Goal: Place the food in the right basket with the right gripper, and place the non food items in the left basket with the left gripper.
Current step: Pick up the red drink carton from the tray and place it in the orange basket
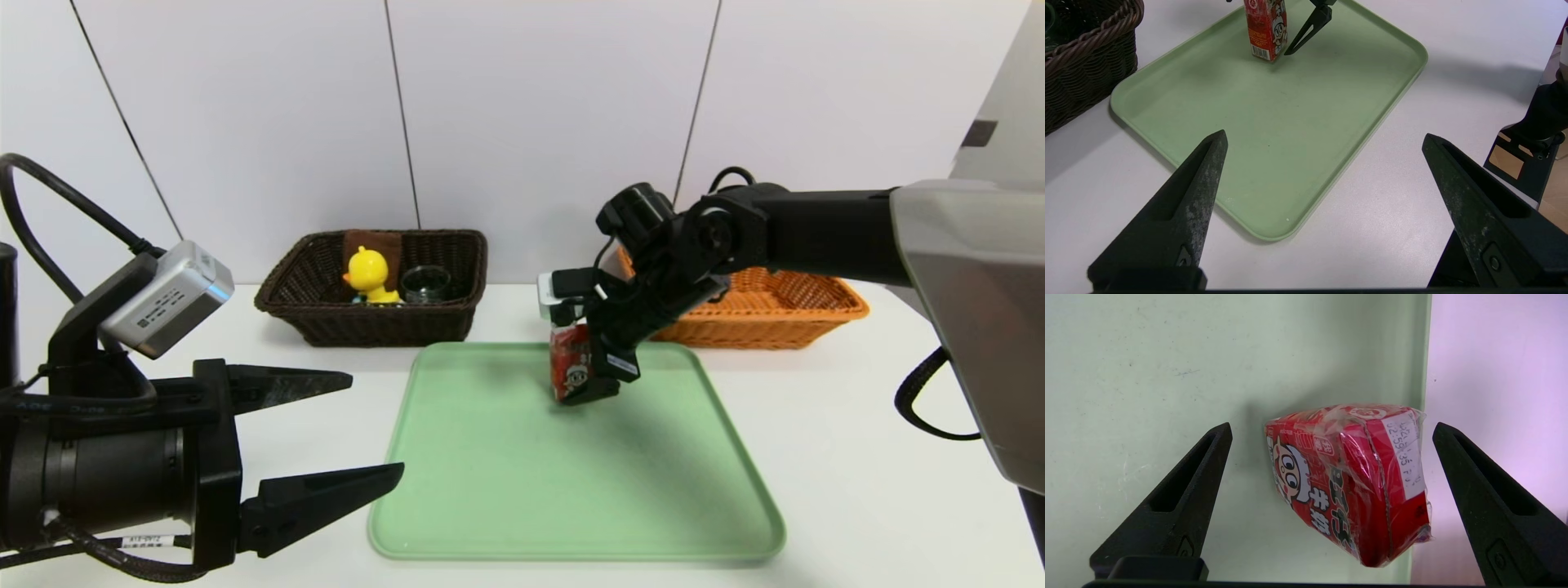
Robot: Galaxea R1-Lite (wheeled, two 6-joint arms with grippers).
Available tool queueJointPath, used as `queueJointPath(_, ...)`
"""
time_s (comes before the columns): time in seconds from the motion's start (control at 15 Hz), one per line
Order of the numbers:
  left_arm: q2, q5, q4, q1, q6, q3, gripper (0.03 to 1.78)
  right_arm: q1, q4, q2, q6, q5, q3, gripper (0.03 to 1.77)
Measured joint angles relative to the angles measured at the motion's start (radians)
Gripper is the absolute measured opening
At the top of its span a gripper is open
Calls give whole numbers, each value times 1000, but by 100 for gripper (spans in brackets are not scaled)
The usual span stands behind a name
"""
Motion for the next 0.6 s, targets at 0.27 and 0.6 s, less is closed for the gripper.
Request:
queueJointPath(0.27, 1, 0, 0, 0, -1, 0, 169, 2, 1, 1, 0, -1, 0, 112)
queueJointPath(0.6, 0, 0, 0, 0, 0, 0, 169, 1, 4, 1, -6, 0, 1, 37)
